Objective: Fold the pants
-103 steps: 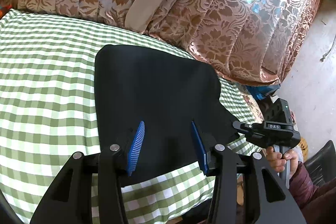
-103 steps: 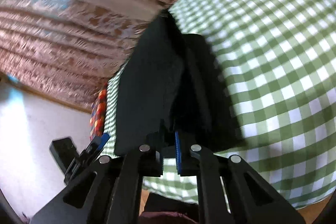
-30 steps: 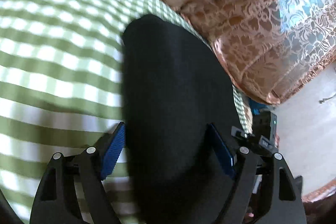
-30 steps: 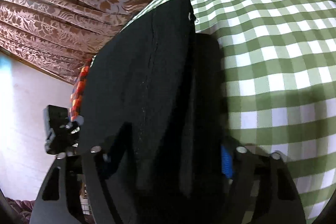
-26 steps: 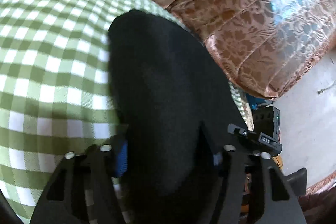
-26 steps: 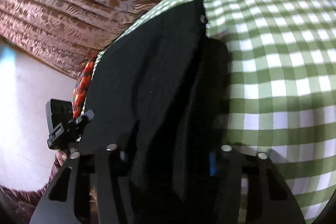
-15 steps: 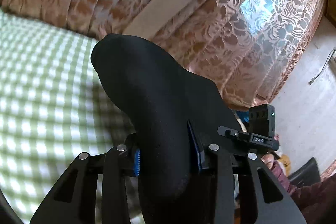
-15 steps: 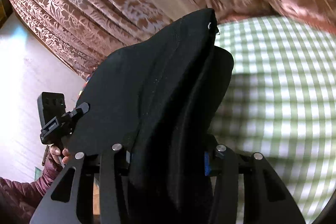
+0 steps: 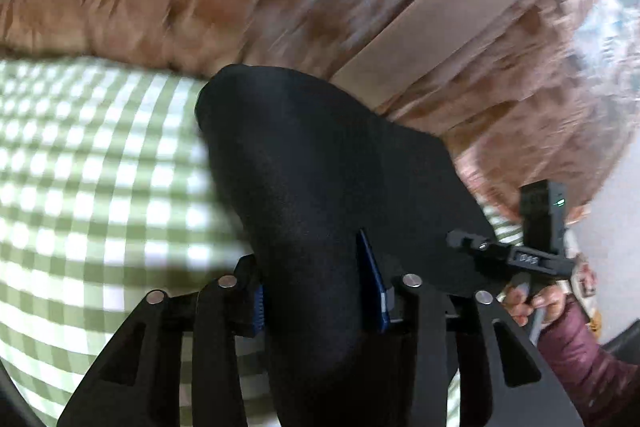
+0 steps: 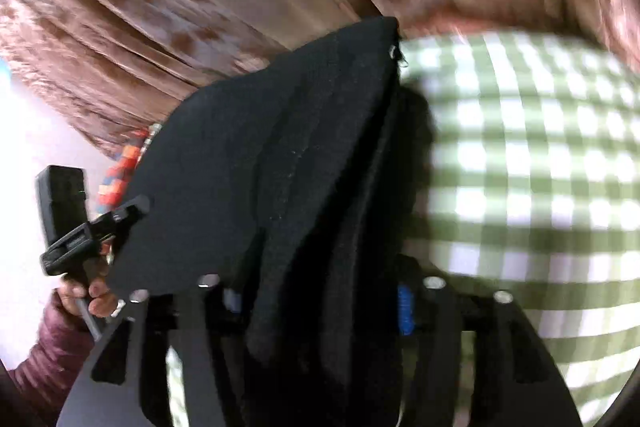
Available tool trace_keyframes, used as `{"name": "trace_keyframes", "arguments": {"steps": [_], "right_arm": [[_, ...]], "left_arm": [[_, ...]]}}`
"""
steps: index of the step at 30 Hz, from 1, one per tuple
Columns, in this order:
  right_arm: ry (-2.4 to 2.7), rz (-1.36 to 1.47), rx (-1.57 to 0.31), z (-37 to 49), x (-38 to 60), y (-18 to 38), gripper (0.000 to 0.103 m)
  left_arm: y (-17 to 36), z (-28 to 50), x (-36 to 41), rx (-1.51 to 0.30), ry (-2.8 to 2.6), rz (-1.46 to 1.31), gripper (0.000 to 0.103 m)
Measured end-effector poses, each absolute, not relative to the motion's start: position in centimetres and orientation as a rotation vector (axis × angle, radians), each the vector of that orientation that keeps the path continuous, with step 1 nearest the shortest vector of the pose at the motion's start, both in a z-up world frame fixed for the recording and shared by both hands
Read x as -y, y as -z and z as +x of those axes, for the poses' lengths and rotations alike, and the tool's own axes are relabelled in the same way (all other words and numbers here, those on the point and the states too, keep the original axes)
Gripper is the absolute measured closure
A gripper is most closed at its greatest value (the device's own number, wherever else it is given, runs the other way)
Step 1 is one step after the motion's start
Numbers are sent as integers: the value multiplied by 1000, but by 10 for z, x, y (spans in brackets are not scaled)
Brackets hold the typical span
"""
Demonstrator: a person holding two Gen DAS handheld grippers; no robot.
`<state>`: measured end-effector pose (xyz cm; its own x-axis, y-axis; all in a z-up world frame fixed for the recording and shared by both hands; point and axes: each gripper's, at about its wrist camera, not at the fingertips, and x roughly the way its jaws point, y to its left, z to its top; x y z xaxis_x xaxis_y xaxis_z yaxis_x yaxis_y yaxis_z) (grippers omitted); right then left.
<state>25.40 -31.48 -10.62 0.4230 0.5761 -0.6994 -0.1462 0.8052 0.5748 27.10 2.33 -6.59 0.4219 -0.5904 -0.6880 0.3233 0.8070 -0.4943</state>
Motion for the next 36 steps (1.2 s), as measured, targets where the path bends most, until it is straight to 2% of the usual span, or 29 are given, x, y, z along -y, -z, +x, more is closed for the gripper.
{"name": "trace_keyframes", "arguments": {"steps": [4, 6, 9, 13, 20, 22, 36], "right_arm": [[-483, 496, -1025, 250, 317, 112, 39], [-465, 480, -1032, 250, 315, 110, 36], [-414, 425, -1020, 245, 309, 101, 25], [-345, 370, -1005, 236, 308, 93, 16], [-214, 195, -902, 198, 302, 59, 16], [-193, 154, -874, 184, 295, 50, 16], [-89, 54, -775, 111, 240, 38, 9]], "left_arm": [[85, 265, -32, -964, 560, -344, 51], [82, 263, -31, -959, 524, -322, 43], [70, 259, -25, -939, 459, -262, 35], [59, 248, -22, -916, 354, -217, 33], [35, 212, -9, -822, 238, -123, 27], [27, 198, -4, -795, 211, -107, 20], [0, 114, 11, -683, 153, -16, 14]]}}
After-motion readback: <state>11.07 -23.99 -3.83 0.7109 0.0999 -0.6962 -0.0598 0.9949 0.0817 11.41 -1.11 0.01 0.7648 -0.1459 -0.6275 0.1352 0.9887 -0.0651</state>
